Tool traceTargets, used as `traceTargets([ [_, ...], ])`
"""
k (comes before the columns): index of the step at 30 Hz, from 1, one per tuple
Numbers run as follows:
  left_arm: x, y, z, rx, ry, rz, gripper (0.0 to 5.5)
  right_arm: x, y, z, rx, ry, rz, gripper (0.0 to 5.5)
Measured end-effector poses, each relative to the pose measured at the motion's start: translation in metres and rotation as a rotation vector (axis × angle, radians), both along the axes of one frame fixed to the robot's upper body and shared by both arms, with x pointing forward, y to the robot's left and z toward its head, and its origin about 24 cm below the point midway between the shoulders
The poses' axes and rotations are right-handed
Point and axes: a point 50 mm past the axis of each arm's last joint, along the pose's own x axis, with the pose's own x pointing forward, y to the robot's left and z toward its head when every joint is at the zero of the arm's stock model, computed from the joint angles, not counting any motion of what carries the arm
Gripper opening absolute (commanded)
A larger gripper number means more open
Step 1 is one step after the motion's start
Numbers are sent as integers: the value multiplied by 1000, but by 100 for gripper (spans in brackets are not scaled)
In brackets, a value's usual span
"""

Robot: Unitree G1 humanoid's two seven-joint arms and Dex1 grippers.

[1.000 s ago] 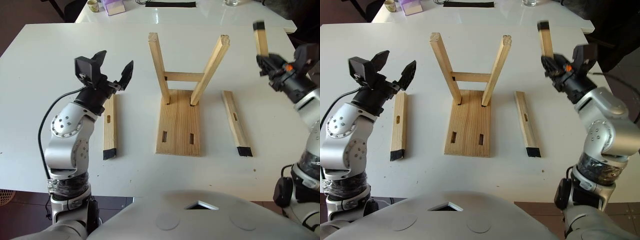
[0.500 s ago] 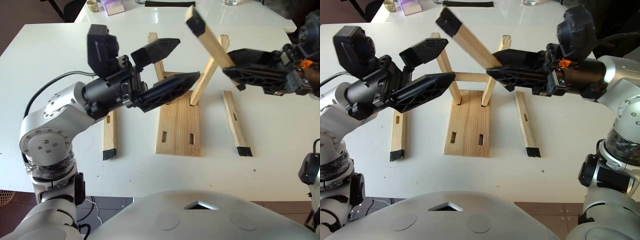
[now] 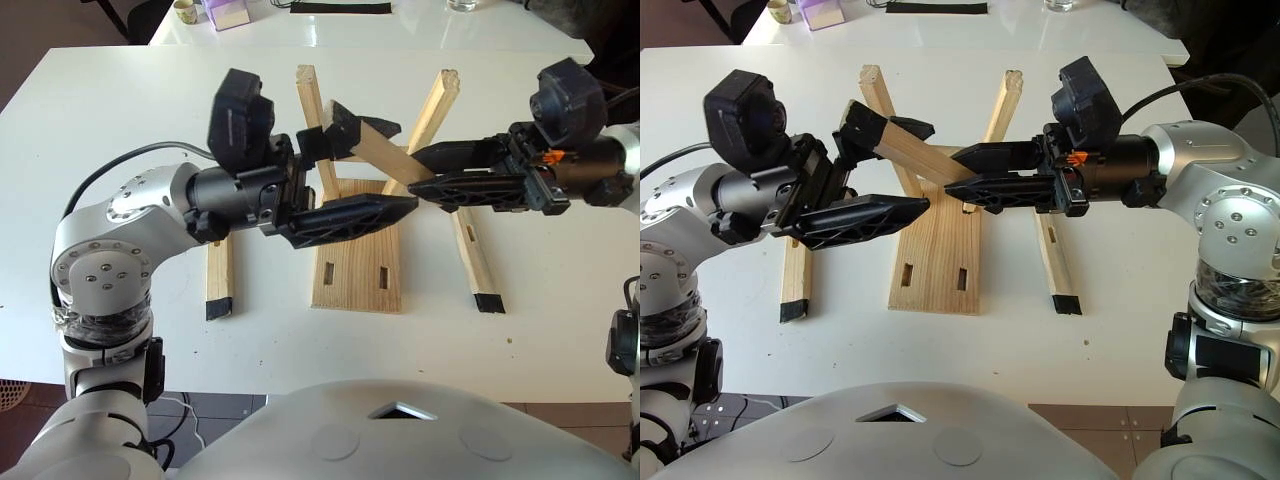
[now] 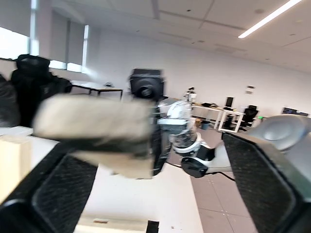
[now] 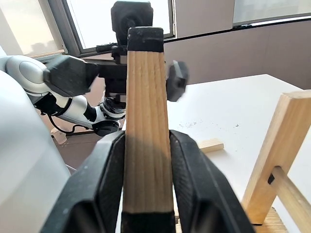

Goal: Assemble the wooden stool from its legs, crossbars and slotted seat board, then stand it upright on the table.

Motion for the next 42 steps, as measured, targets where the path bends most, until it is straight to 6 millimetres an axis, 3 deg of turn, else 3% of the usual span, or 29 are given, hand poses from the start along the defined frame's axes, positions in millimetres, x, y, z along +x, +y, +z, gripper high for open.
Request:
traceTargets([
  [11,3,2,-5,13,-23,54,226,2,4,-2,-20,-5,31,130],
  [17,4,0,-16,68,-58,72,134,2,6,0,-27,-22,37,130],
  [26,6,1,-27,139,-122,61,130,-1,8,-8,-54,-48,11,130],
  [27,6,1,-28,140,-121,60,130,-1,8,-9,-57,-54,7,166],
  [34,12,10,-30,173,-103,85,130,-1,-1,-25,-151,-130,-84,264],
  [38,13,26,-27,214,-118,144,130,4,-13,-35,-216,-155,-176,265],
  [42,12,61,-35,414,-165,232,130,0,-35,-39,-226,-150,-330,265],
])
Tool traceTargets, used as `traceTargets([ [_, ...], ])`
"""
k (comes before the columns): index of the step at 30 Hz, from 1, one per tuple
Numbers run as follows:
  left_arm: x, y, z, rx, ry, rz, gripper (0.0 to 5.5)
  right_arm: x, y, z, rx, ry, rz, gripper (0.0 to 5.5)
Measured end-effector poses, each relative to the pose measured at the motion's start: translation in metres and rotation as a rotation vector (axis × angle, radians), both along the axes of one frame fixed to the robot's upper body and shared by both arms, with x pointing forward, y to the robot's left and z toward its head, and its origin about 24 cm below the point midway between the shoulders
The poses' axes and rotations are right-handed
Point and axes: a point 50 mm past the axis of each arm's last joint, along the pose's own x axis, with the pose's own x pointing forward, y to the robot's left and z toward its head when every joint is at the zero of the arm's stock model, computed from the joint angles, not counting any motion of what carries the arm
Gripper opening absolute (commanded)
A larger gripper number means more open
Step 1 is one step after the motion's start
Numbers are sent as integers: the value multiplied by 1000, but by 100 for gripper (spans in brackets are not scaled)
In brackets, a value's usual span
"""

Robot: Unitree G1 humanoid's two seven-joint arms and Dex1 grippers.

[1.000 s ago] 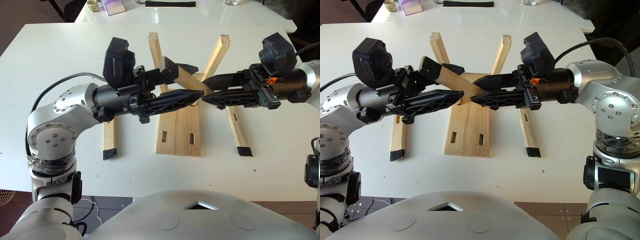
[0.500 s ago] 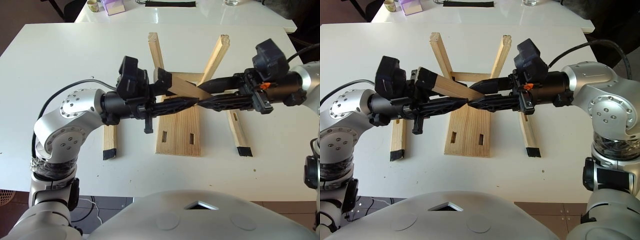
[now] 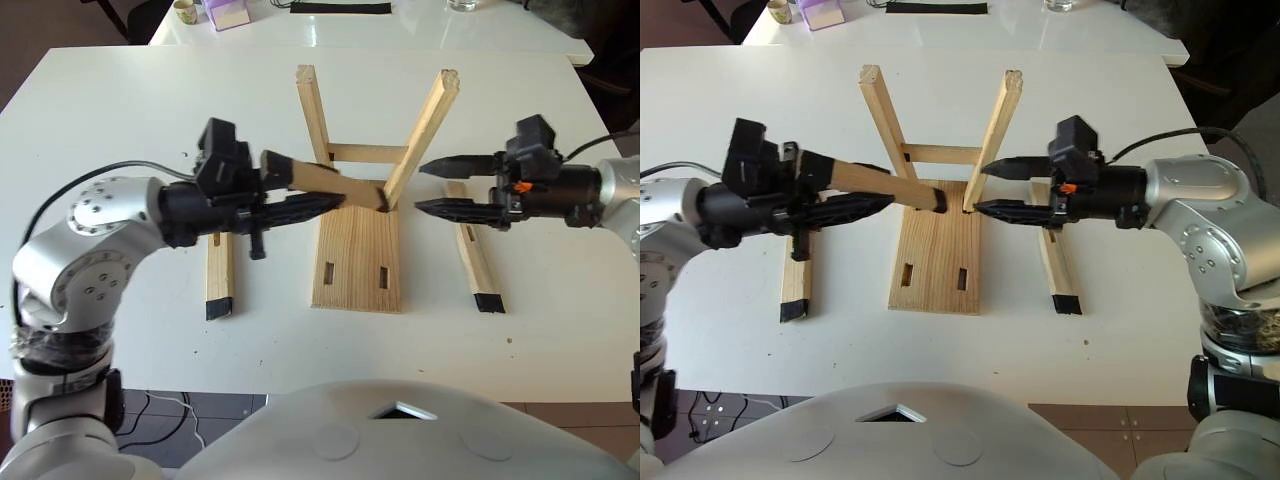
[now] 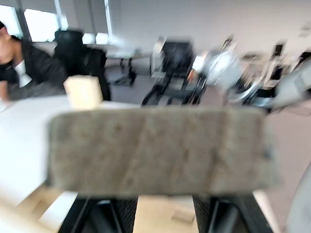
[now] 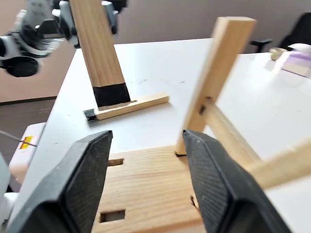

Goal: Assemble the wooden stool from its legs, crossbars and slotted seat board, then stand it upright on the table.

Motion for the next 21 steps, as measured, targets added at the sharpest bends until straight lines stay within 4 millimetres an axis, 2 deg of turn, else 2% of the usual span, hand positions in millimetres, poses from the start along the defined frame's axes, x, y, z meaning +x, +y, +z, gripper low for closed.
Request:
traceTargets([
  [3,0,48,-6,245,-12,75,130,-16,-23,-5,-4,-7,-156,265],
  [8,-14,95,-11,518,24,-15,130,-41,-27,-18,6,10,-267,265],
  [11,-12,105,-12,600,11,-56,130,-47,-24,-23,14,11,-294,265],
  [15,4,112,-16,681,-45,-43,130,-45,-19,-30,-6,0,-307,265],
  [19,20,112,-14,680,-108,-19,130,-45,-13,-36,-25,-2,-292,265],
  [21,25,117,-20,749,-131,-25,130,-45,-12,-39,-44,-11,-294,265],
])
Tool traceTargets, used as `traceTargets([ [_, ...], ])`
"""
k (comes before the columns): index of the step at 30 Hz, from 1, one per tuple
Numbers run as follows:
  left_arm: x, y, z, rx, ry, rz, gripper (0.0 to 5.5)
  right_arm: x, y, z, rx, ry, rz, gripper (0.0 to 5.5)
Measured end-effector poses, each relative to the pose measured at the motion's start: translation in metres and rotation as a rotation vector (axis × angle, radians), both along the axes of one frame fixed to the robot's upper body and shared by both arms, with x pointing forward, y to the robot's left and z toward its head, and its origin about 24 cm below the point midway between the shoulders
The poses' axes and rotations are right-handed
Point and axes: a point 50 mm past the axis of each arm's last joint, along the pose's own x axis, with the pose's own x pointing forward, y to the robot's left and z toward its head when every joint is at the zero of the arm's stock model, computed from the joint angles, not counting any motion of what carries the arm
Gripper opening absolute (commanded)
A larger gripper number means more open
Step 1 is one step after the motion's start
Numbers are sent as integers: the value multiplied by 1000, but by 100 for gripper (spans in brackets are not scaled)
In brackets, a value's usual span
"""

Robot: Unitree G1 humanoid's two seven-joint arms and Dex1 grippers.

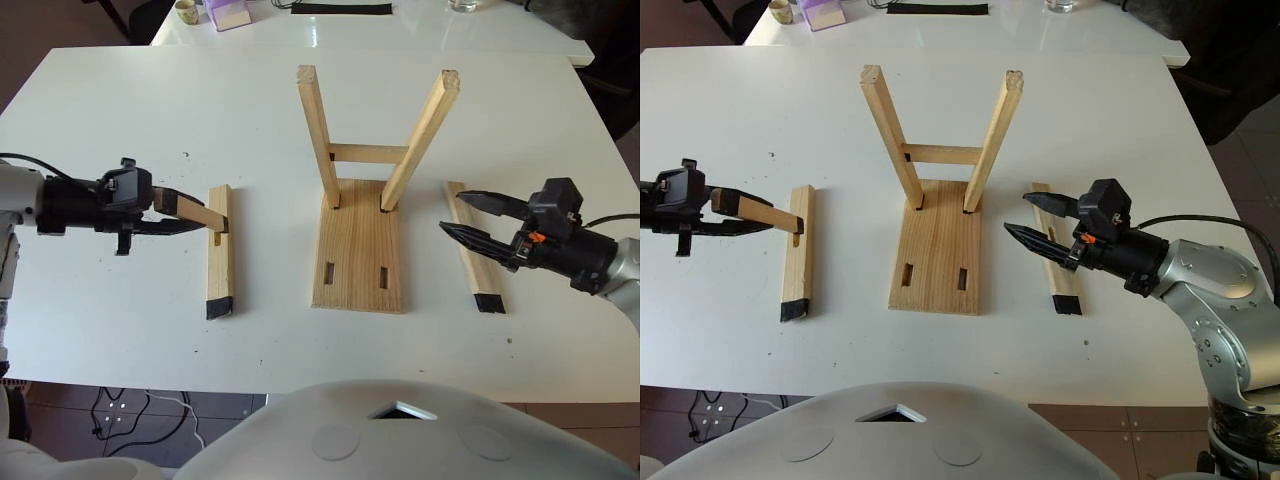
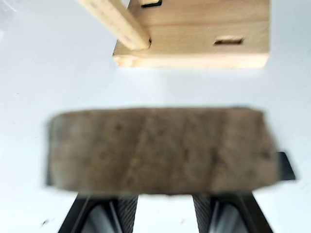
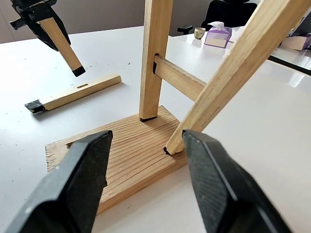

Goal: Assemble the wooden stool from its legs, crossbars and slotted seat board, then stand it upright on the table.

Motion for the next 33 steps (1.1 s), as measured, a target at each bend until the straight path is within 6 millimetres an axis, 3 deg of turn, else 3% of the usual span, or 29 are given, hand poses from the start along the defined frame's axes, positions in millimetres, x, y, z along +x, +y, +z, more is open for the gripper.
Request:
traceTargets([
  [4,5,11,-14,96,14,4,130,-1,1,-9,-54,7,-2,265],
  [9,14,9,-14,77,-1,8,130,0,2,-14,-86,1,5,265],
  [16,14,8,-20,-7,87,28,130,2,0,-16,-102,2,2,265],
  [33,9,14,-38,93,135,-10,130,1,3,-20,-126,10,17,265],
])
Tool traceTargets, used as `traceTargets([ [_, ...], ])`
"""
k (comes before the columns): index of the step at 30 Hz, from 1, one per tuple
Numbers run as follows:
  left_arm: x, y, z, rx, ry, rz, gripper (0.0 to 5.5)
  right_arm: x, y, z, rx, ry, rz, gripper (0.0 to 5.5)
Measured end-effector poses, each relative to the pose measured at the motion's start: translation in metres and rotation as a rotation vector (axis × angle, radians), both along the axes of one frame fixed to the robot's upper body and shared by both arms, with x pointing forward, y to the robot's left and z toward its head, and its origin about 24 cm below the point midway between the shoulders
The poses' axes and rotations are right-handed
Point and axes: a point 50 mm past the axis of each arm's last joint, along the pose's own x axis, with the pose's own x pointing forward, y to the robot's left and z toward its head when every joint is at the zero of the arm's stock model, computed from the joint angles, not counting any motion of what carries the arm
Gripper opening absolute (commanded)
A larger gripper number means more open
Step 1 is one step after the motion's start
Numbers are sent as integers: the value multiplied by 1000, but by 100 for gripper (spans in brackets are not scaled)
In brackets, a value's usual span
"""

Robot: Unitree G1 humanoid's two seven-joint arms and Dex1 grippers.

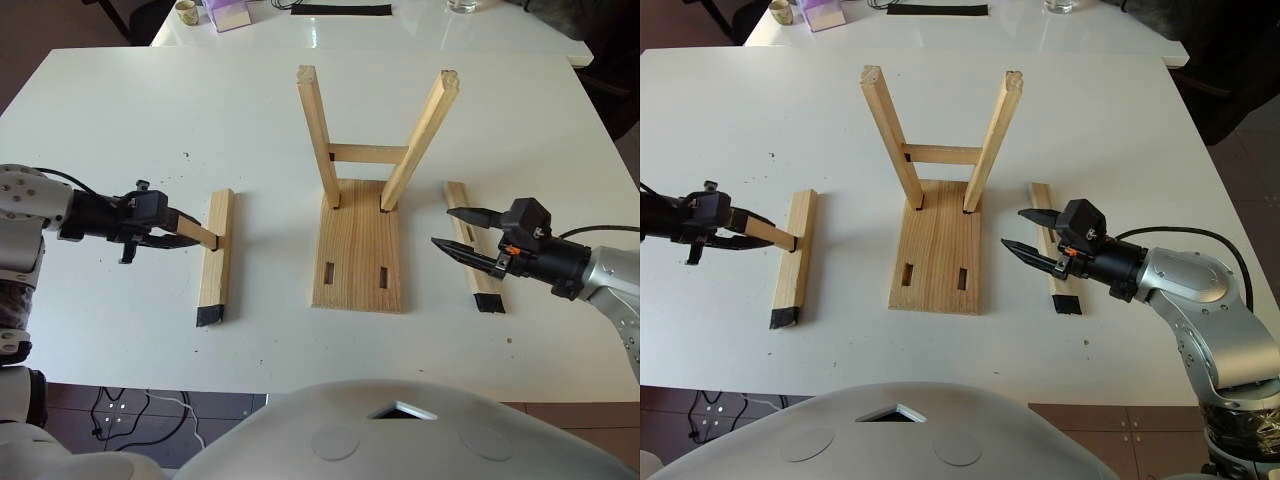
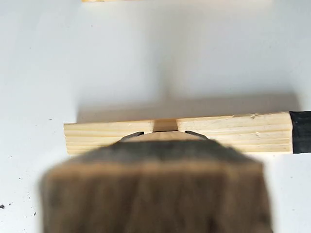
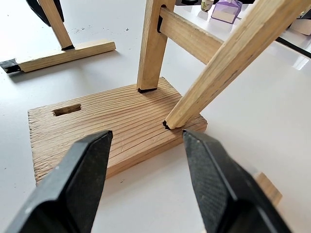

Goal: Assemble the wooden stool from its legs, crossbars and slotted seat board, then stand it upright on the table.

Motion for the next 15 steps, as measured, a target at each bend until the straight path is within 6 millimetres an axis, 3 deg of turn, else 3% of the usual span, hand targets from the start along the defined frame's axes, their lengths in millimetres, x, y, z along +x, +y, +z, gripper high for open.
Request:
traceTargets([
  [4,10,-5,-3,11,-7,-9,130,3,0,1,-3,-7,5,265],
  [9,10,-13,-16,-45,9,6,130,7,1,2,-5,-12,27,265],
  [15,13,-19,-17,-51,20,0,130,9,3,0,-5,-1,44,265],
])
